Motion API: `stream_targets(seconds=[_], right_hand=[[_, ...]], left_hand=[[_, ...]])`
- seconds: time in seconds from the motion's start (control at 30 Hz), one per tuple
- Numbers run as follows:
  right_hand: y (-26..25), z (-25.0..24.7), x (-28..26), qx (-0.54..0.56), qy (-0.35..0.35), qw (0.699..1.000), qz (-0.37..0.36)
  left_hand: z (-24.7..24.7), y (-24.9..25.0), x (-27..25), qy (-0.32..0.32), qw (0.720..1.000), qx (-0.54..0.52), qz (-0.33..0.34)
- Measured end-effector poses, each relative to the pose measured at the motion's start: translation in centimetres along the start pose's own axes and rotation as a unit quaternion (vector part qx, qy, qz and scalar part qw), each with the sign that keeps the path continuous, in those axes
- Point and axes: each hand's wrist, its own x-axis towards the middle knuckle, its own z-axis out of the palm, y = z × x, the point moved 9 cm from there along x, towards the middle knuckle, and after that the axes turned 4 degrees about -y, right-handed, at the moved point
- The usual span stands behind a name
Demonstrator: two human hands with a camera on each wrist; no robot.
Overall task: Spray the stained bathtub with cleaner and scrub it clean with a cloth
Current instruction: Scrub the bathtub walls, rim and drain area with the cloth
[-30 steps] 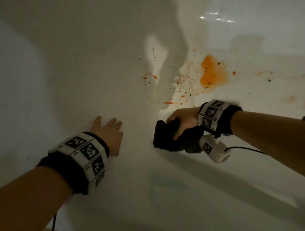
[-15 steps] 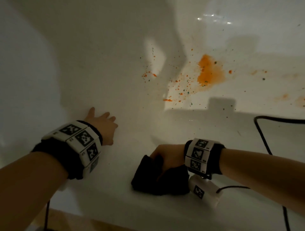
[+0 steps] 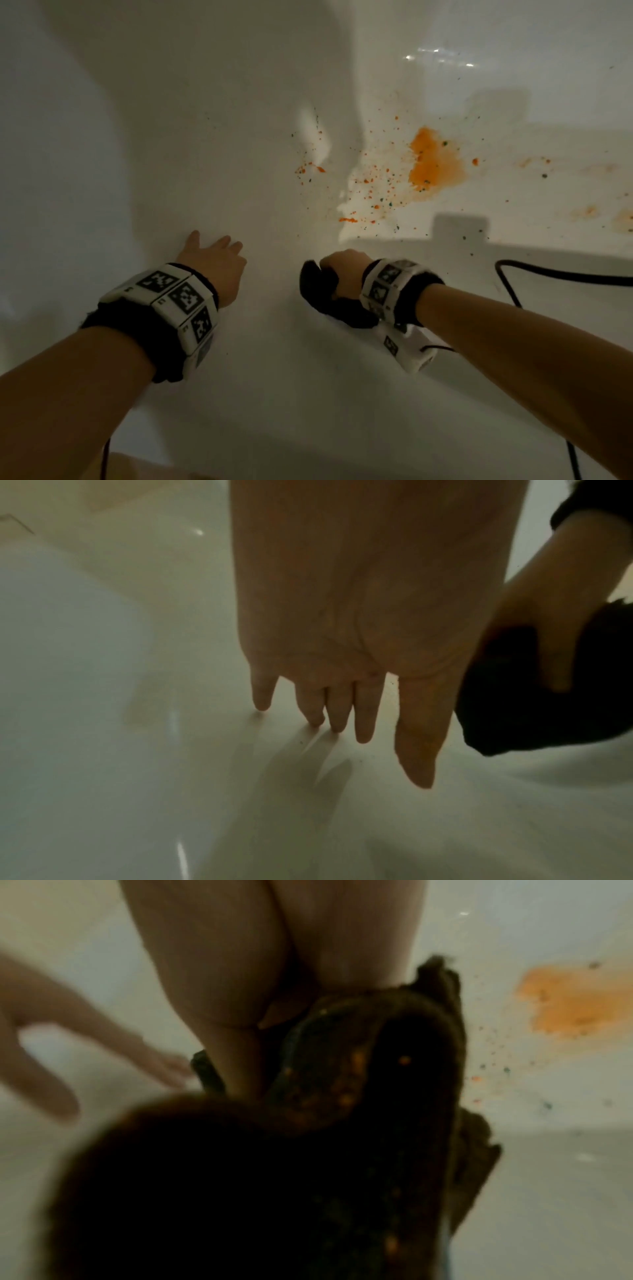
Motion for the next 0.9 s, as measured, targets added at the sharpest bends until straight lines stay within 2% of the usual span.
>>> stream_targets(seconds=[0.07,0.13,0.23,0.3,0.47,0.53,0.6,0.67,0.77,0.83,0.9], right_hand=[[-2.4,-1.3,-1.5,0.074,-0.027,0.995,-0.059],[-6.0,-0.7,-3.4,0.135,-0.094,0.977,-0.136],[-10.8,3.5,-4.5,0.095,-0.172,0.960,-0.201],[-11.9,5.8,-3.5,0.059,-0.177,0.964,-0.189],[-10.5,5.3,0.8,-0.028,-0.089,0.990,-0.108],[-10.1,5.1,1.9,-0.033,-0.085,0.993,-0.073],[-9.2,4.2,2.4,0.007,-0.073,0.996,-0.042],[-8.1,2.9,2.6,0.028,-0.050,0.998,-0.031],[-4.8,2.0,2.0,-0.062,-0.043,0.997,-0.003],[-2.2,0.1,1.0,-0.079,-0.016,0.997,0.014],[-0.4,-1.2,0.0,-0.075,-0.053,0.996,0.012]], left_hand=[[0.0,-0.5,-0.3,0.012,1.000,-0.010,0.003],[-0.2,-0.9,-0.5,0.029,0.999,-0.024,0.013],[-0.6,-1.3,-0.7,0.043,0.998,-0.047,0.028],[-0.9,-1.5,-0.6,0.055,0.996,-0.062,0.025],[-1.7,-1.7,0.2,0.109,0.988,-0.111,0.001],[-1.9,-1.6,0.5,0.118,0.986,-0.118,-0.006],[-2.0,-1.6,0.8,0.121,0.985,-0.124,-0.011],[-2.1,-1.8,0.8,0.127,0.983,-0.132,-0.011],[-2.1,-1.9,0.6,0.139,0.981,-0.137,-0.008],[-1.8,-1.9,0.5,0.133,0.982,-0.137,-0.011],[-1.7,-1.8,0.4,0.124,0.983,-0.134,-0.015]])
